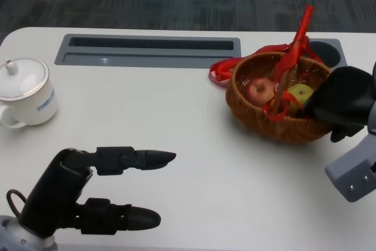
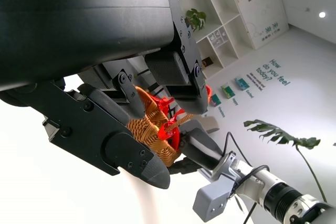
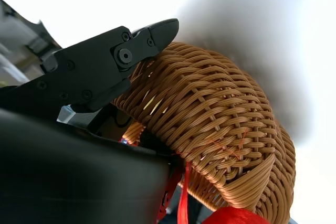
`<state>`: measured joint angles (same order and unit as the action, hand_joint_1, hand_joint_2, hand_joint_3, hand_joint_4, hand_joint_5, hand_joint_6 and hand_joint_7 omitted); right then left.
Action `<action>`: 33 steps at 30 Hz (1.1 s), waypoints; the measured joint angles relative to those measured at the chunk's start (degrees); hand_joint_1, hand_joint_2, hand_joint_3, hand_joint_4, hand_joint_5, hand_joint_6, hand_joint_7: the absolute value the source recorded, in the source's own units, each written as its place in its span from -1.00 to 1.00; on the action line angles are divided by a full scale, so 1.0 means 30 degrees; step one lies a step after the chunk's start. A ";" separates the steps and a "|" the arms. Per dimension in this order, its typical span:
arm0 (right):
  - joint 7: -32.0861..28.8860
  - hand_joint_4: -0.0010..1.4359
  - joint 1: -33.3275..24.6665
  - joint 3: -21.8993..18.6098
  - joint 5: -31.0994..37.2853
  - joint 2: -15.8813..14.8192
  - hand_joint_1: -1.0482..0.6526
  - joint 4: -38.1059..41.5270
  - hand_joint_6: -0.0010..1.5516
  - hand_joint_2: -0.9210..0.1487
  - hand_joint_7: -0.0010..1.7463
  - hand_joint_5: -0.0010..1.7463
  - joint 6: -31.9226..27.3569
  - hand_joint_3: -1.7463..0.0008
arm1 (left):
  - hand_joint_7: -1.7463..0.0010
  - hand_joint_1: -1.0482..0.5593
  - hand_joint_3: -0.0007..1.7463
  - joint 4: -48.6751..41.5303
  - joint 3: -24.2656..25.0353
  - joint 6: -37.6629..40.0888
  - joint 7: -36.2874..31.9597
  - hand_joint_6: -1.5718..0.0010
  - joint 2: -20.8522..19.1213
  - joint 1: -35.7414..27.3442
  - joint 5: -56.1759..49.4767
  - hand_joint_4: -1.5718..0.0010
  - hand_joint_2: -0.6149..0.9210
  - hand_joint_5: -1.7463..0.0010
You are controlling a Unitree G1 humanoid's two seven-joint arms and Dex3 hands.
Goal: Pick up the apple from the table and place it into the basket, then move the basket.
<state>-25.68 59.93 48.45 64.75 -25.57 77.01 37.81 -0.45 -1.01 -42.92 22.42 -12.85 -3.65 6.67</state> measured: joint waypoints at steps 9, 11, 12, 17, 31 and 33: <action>0.3381 0.55 0.0480 -0.0784 -0.0922 0.0007 0.11 0.0717 0.25 -0.70 -0.99 -0.98 -0.3547 0.99 | 1.00 -0.21 -1.00 -0.0495 -0.0001 -0.0626 -0.0015 -0.20 0.0247 -0.0033 -0.0003 -0.32 0.74 0.99; 0.4072 0.52 0.0551 -0.1005 -0.1230 0.0058 0.07 0.0857 0.22 -0.76 -1.00 -0.99 -0.4280 0.98 | 1.00 -0.22 -1.00 -0.0567 -0.0002 -0.0733 -0.0052 -0.20 0.0300 -0.0096 -0.0008 -0.33 0.74 0.99; 0.4367 0.52 0.0578 -0.1094 -0.1367 0.0092 0.05 0.0919 0.21 -0.77 -1.00 -0.99 -0.4645 0.98 | 1.00 -0.22 -1.00 -0.0606 -0.0003 -0.0830 -0.0070 -0.20 0.0331 -0.0136 -0.0010 -0.33 0.74 0.99; 0.4980 0.62 0.0601 -0.1460 -0.1795 0.0324 0.01 0.1063 0.31 -0.80 -0.96 -0.94 -0.6123 0.99 | 0.99 -0.23 -1.00 -0.0799 0.0000 -0.1531 -0.0157 -0.21 0.0546 -0.0409 -0.0244 -0.34 0.74 0.99; 0.5625 0.60 0.0906 -0.2435 -0.2597 0.1128 -0.08 0.1182 0.29 -0.85 -0.96 -0.95 -0.7737 0.98 | 0.99 -0.21 -1.00 -0.0879 0.0347 -0.2310 -0.0446 -0.22 0.0579 -0.1425 -0.0592 -0.36 0.74 0.99; 0.5620 0.55 0.0949 -0.2486 -0.2638 0.1259 -0.12 0.1183 0.35 -0.89 -0.95 -0.76 -0.7809 0.98 | 0.99 -0.21 -1.00 -0.0872 0.0344 -0.2326 -0.0447 -0.23 0.0581 -0.1478 -0.0594 -0.36 0.74 0.99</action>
<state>-8.82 62.78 40.99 56.83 -21.79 80.56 14.39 -3.06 0.02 -49.90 21.08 -11.11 -8.08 4.88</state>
